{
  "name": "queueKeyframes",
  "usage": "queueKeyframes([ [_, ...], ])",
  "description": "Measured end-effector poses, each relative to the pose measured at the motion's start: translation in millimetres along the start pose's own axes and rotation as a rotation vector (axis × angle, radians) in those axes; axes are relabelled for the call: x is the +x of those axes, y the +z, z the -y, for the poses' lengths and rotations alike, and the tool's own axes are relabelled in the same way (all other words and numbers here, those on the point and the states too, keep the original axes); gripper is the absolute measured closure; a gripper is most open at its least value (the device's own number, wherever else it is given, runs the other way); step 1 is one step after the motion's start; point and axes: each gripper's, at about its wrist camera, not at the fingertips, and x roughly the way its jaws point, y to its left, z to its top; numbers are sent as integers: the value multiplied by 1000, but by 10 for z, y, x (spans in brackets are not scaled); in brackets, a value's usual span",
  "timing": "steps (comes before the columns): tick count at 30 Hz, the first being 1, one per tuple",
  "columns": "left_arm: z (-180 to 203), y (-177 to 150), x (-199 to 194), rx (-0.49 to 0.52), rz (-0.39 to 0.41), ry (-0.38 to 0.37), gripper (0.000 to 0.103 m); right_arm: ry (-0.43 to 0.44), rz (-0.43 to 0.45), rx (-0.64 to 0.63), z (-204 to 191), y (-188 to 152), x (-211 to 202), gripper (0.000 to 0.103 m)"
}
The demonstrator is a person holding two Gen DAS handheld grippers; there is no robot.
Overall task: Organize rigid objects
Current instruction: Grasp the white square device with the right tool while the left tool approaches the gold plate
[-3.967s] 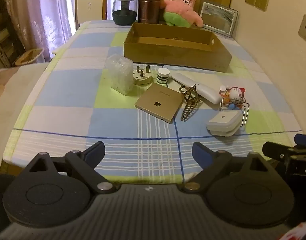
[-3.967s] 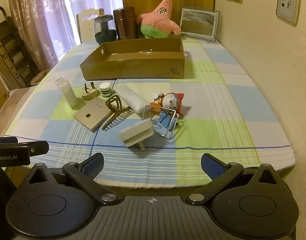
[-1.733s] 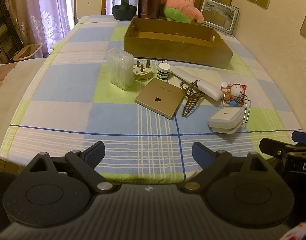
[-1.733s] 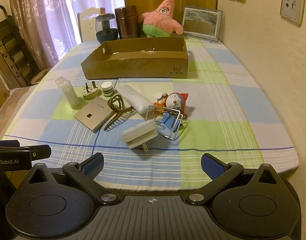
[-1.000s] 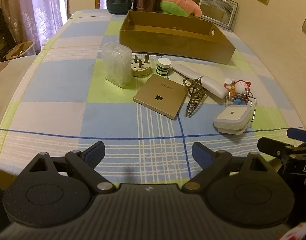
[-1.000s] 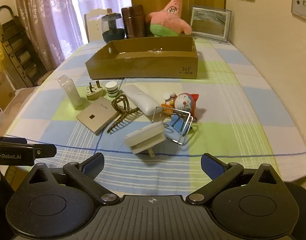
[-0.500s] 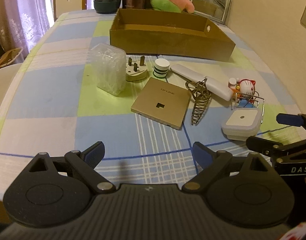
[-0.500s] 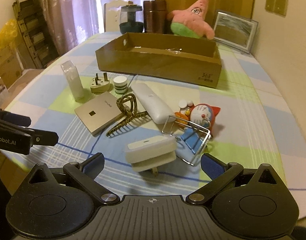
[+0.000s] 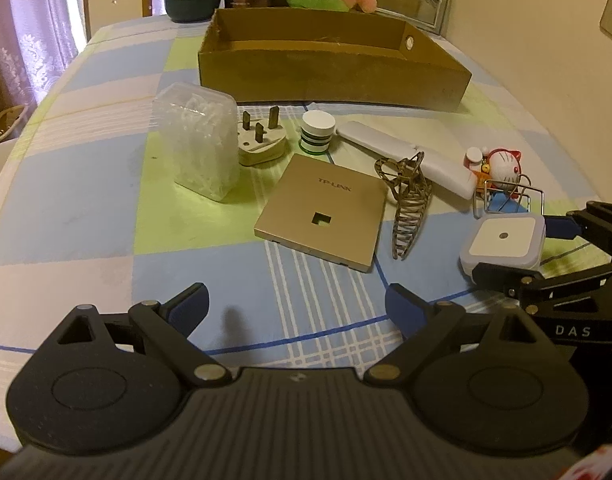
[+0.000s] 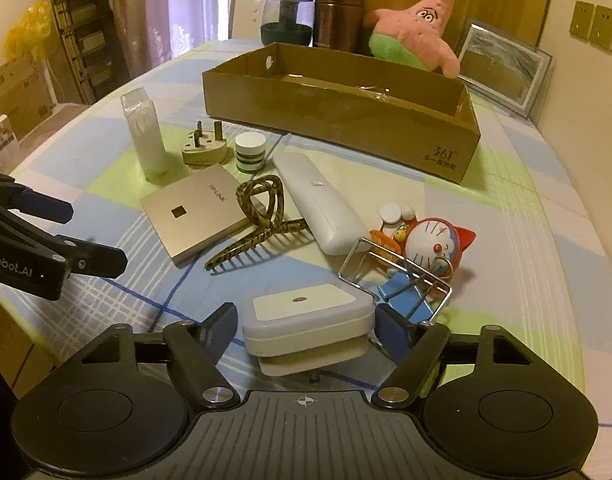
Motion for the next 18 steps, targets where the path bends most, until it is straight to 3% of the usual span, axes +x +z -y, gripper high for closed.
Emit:
queueKeyframes([
  [18,-35,121,109,73,10,-46,10,12,62,4,-52,77,-101,37],
])
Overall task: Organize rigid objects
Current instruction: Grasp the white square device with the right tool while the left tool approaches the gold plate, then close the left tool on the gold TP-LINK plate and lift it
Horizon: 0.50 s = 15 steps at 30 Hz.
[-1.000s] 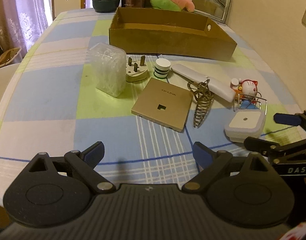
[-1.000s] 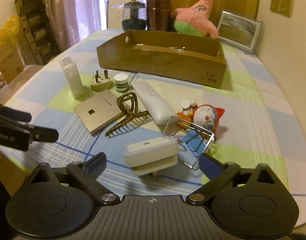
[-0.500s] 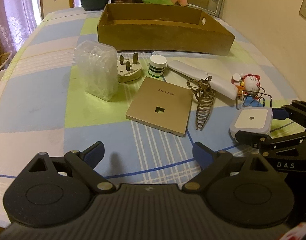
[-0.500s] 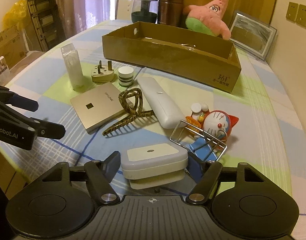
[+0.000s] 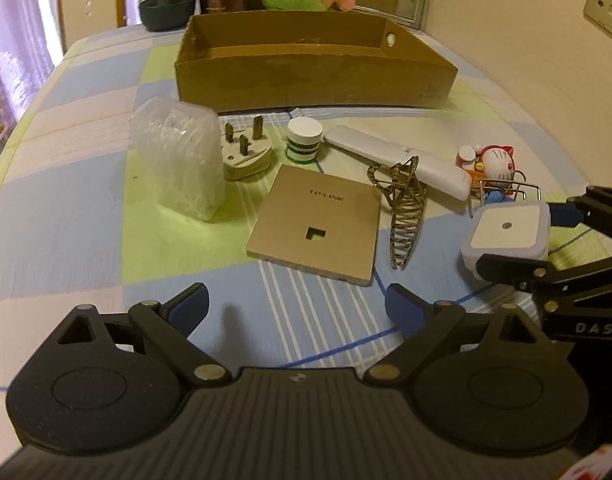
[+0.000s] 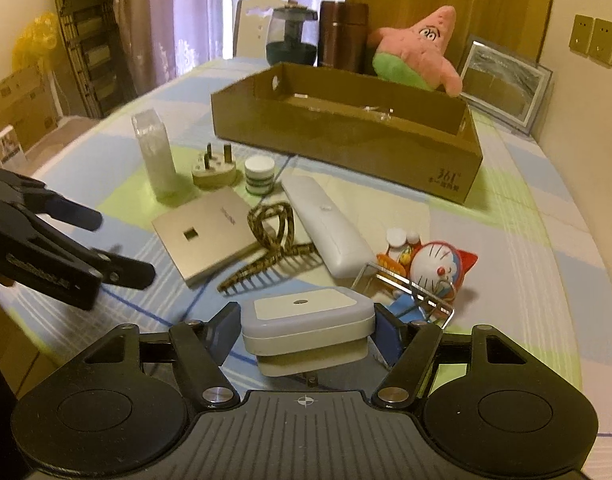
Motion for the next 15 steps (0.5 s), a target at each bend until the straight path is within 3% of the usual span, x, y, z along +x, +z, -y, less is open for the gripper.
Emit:
queueKeyframes([
  [15,140,304,445,131,0,-26,5,-24,31,52,136,97,-48,37],
])
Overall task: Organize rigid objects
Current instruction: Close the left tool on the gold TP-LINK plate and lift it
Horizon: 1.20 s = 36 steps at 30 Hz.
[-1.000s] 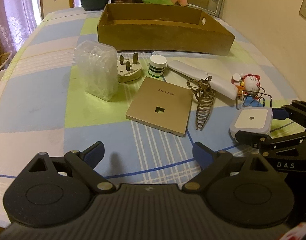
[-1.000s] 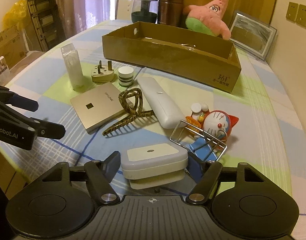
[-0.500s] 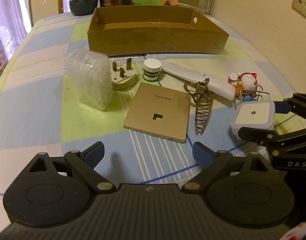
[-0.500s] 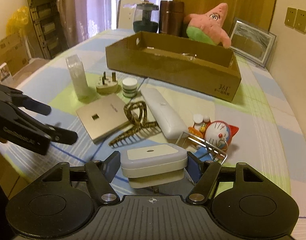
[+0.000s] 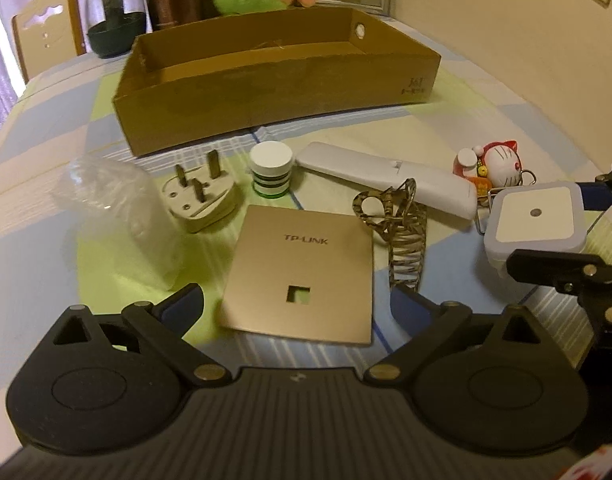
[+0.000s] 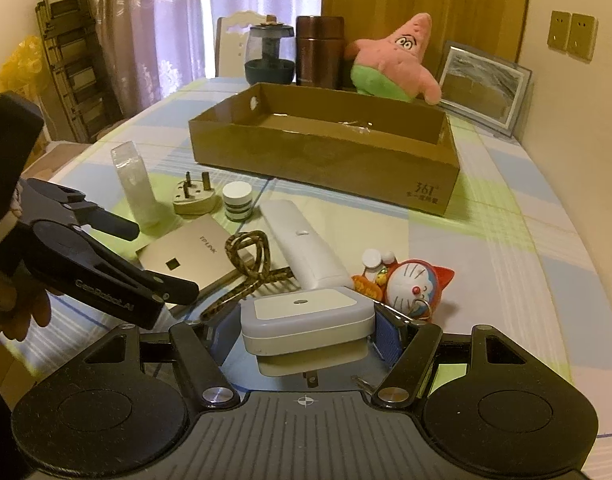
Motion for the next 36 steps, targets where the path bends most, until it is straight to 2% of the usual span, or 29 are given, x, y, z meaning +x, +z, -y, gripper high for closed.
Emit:
queueKeyframes([
  [7,-5,21,142,22,-10,8,5,-7,-6,15,51,-12,32,37],
  [13,-5,48,208,40,-11,12,10,-7,-5,23,53,-9,38,37],
  [14,-7,52,210,41,-12,11,11,-7,-6,23,53,-6,40,37],
  [15,-9,54,210,42,-14,6,18,-7,-6,24,53,-6,40,37],
  [18,14,56,201,57,-23,9,19,-5,-5,27,49,0,38,37],
  [36,48,-11,-303,2,-2,43,19,10,39,41,-16,169,-160,37],
])
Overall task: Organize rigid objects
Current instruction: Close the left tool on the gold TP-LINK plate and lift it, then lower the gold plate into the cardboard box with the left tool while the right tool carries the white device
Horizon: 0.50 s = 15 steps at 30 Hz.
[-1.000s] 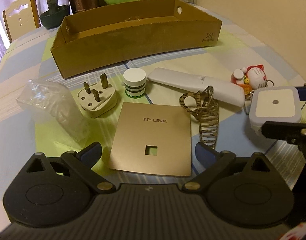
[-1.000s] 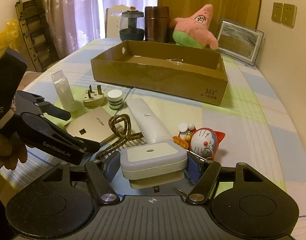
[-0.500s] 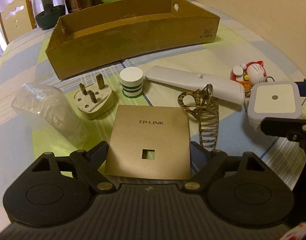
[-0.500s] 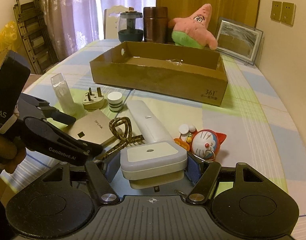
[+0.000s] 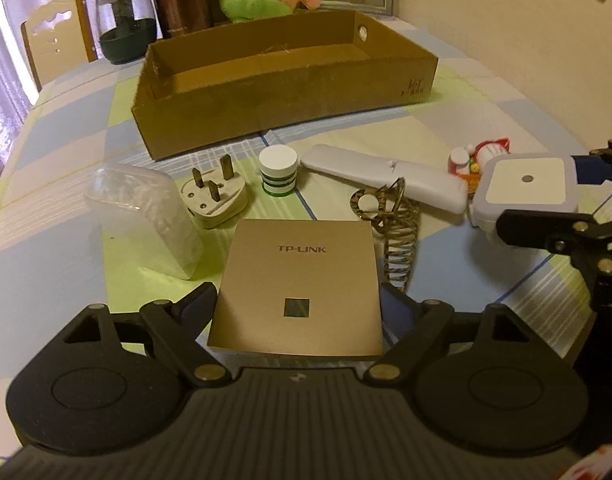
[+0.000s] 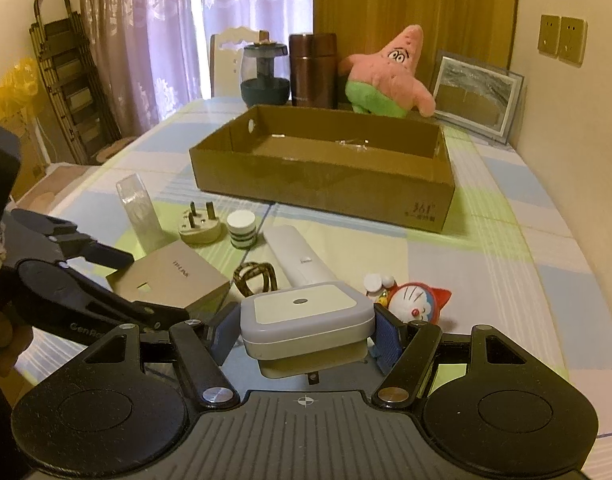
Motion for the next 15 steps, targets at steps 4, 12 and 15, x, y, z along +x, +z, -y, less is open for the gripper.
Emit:
queueKeyframes([
  [4,3,16,-125,-16,15,10,19,0,15,1,-6,51,-62,37],
  [12,-25,146,-342,-53,57,18,19,-6,43,10,31,169,-178,37],
  [15,-28,236,-396,-60,73,19,19,-6,51,17,55,235,-198,37],
])
